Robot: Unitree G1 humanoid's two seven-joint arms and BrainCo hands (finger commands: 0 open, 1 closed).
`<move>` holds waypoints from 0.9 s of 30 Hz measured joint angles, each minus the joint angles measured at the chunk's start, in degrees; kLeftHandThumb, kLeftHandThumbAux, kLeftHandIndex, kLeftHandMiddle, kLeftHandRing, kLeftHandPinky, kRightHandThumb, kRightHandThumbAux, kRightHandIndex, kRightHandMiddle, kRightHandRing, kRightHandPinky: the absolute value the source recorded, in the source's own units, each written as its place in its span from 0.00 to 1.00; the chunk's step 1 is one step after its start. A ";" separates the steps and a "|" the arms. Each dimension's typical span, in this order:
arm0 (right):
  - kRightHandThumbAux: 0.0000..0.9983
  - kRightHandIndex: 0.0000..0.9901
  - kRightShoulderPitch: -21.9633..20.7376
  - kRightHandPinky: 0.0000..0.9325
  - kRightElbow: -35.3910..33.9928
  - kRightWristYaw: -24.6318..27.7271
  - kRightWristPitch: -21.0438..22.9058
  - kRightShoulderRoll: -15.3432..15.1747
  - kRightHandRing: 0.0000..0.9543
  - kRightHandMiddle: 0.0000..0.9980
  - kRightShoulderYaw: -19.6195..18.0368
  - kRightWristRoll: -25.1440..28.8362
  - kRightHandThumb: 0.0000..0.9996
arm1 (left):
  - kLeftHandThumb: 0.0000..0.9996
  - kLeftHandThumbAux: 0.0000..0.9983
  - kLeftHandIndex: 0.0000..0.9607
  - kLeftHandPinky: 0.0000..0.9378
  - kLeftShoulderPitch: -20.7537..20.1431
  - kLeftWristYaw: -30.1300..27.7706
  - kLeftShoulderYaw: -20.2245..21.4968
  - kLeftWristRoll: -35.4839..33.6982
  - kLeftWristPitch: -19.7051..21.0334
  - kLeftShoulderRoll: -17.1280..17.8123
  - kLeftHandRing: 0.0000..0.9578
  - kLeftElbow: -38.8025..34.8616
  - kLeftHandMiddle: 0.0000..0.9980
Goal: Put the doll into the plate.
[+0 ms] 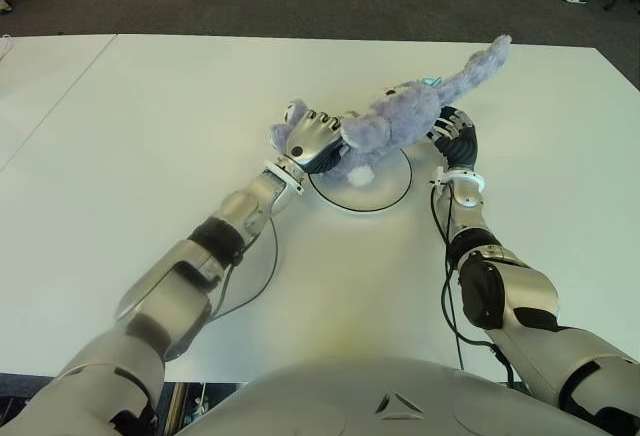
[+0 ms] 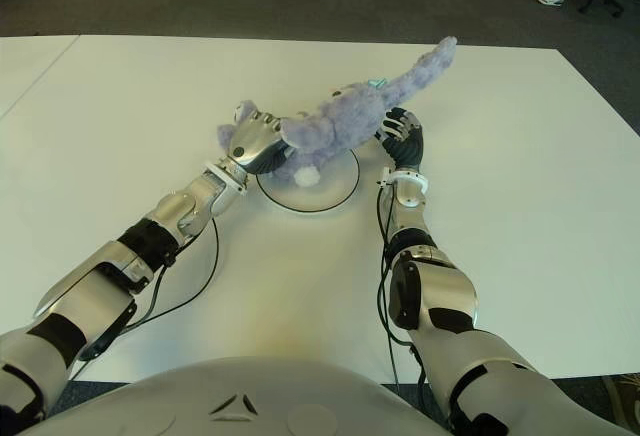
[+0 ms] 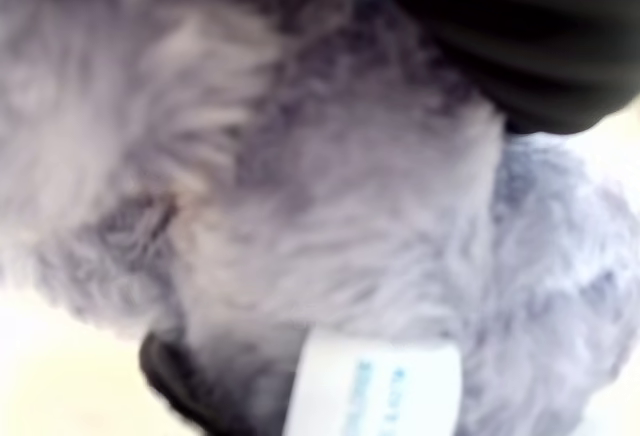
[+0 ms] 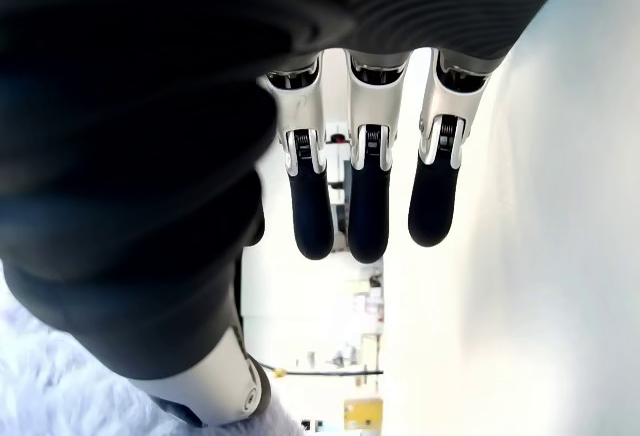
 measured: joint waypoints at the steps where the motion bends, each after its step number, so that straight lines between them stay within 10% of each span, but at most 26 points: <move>1: 0.89 0.25 0.00 0.30 0.00 0.00 0.00 0.00 0.29 0.27 0.01 0.00 0.32 | 0.85 0.67 0.42 0.89 0.54 -0.34 0.02 0.16 0.26 0.31 0.85 -1.00 0.55; 20: 0.88 0.24 0.01 0.32 0.00 -0.27 0.00 0.05 0.30 0.28 0.40 -0.37 0.32 | 0.85 0.67 0.41 0.87 11.05 -0.58 1.05 0.67 0.43 5.64 0.83 -16.15 0.55; 27: 0.86 0.23 0.01 0.30 0.00 -1.02 0.00 0.04 0.29 0.27 0.85 -0.54 0.31 | 0.68 0.70 0.44 0.67 13.73 6.11 1.48 2.42 -0.68 5.89 0.67 -17.20 0.63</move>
